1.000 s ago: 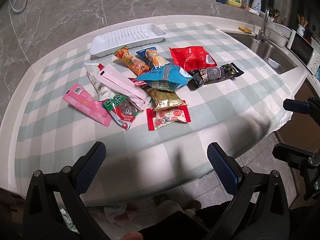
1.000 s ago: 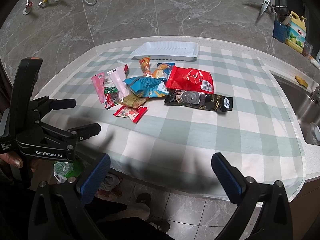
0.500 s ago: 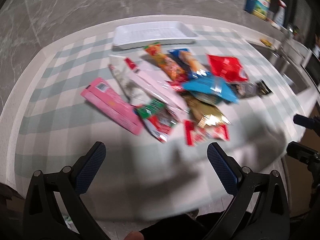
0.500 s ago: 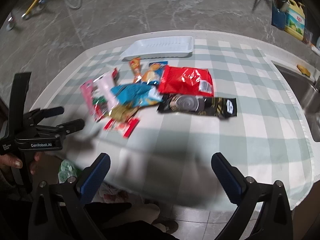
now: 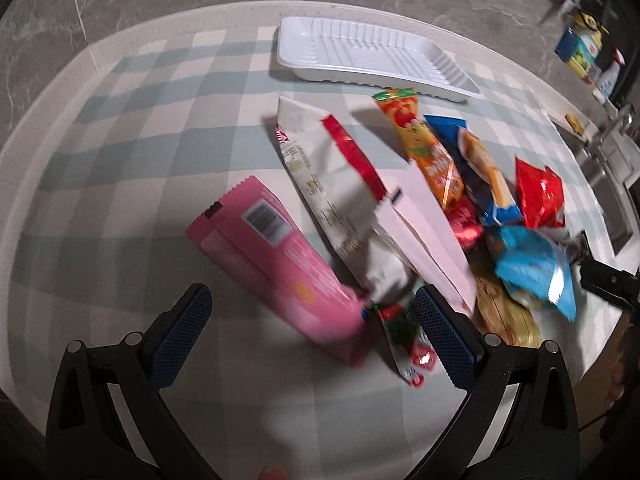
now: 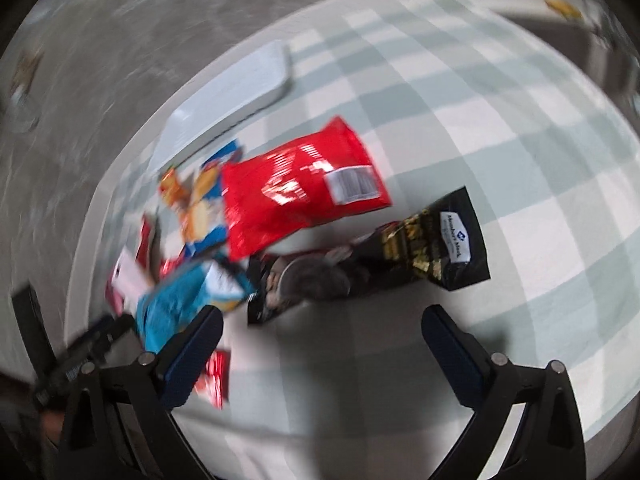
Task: Organize snacks
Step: 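Grasp the pink bar with the left tool while the right tool grasps the black packet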
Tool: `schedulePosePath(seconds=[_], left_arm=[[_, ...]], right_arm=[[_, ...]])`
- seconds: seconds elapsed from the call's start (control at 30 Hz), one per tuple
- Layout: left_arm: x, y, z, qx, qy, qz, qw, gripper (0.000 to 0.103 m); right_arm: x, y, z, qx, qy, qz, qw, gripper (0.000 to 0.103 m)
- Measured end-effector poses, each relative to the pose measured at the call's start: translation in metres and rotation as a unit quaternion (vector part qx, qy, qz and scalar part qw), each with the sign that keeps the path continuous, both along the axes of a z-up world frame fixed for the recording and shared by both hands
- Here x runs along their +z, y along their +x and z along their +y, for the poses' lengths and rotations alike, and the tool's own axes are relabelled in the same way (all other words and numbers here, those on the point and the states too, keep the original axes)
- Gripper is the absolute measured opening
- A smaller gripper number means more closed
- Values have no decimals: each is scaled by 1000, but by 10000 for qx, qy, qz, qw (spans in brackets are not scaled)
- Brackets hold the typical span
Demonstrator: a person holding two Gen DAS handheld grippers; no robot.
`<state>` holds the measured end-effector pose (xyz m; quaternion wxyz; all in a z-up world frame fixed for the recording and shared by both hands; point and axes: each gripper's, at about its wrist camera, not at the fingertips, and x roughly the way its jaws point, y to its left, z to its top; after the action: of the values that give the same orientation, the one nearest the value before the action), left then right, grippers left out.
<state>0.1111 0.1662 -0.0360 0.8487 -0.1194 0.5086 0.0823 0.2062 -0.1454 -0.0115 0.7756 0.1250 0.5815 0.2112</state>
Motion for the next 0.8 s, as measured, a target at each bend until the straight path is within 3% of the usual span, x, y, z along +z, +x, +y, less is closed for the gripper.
schedulePosePath(seconds=[0.1,0.3,0.53,0.8], left_arm=[[-9,11,9,62,-210,115,9997,103],[-23,21,17,81,-601,211,9979,103],[-29,33,11,-160,-360,243,9989,103],[-31,32,7,-256,-253,195,9992,103]], right_arm=[[-7,9,-1,-297,-20,286,9991,93],[-6,22,1,-608,7,431,9972,90],[-5,29,10,-606,-361,414,9966,87],[-3,35,14,-486,-881,262,9946,55]])
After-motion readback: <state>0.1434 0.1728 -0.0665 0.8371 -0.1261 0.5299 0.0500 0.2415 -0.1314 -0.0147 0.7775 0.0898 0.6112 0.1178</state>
